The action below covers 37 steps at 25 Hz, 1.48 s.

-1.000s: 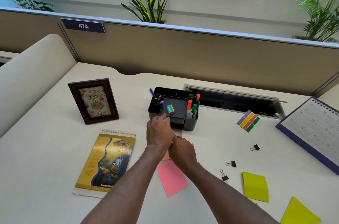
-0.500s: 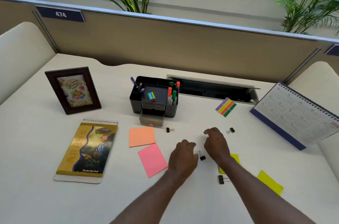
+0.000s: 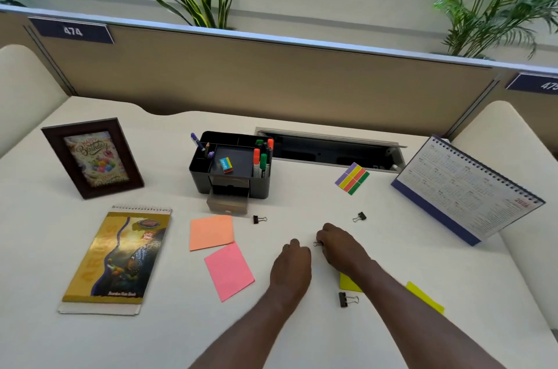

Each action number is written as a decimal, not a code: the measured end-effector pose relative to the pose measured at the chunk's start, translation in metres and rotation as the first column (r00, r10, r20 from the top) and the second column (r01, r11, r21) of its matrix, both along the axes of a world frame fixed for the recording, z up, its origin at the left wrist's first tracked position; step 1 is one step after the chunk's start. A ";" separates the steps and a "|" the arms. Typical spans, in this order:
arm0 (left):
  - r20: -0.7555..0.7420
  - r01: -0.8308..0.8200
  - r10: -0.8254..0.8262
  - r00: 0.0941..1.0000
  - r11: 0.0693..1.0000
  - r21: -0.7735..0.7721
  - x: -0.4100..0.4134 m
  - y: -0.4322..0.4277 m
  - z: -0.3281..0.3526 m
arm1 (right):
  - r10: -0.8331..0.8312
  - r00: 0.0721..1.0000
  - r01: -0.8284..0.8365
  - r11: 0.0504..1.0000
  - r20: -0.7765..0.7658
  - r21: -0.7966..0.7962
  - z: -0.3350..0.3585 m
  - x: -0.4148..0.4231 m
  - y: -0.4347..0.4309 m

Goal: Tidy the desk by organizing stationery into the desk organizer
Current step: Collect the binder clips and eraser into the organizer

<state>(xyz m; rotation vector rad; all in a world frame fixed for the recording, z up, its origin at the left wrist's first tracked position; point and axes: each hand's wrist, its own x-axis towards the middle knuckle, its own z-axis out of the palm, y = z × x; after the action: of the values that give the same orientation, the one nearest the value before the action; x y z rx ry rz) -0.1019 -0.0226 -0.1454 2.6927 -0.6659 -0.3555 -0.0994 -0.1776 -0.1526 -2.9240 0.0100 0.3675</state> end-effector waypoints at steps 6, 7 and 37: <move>0.003 -0.328 0.344 0.939 0.897 -0.295 0.068 0.056 0.023 | -0.095 0.991 0.079 0.983 0.093 0.165 0.012 0.026 0.026; 0.023 -0.348 0.373 0.928 0.884 -0.311 0.085 0.065 0.028 | -0.108 0.988 0.085 0.977 0.109 0.197 0.017 0.031 0.034; 0.149 -0.062 0.104 0.983 0.963 -0.262 0.104 0.093 0.019 | -0.231 0.907 0.170 0.966 0.351 0.196 0.019 0.087 0.101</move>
<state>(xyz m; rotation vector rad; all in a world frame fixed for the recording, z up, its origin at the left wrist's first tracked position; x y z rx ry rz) 0.0018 0.0705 -0.1264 2.5072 -0.5953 -0.0250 -0.0124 -0.0765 -0.1341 -2.7473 0.2160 -0.2120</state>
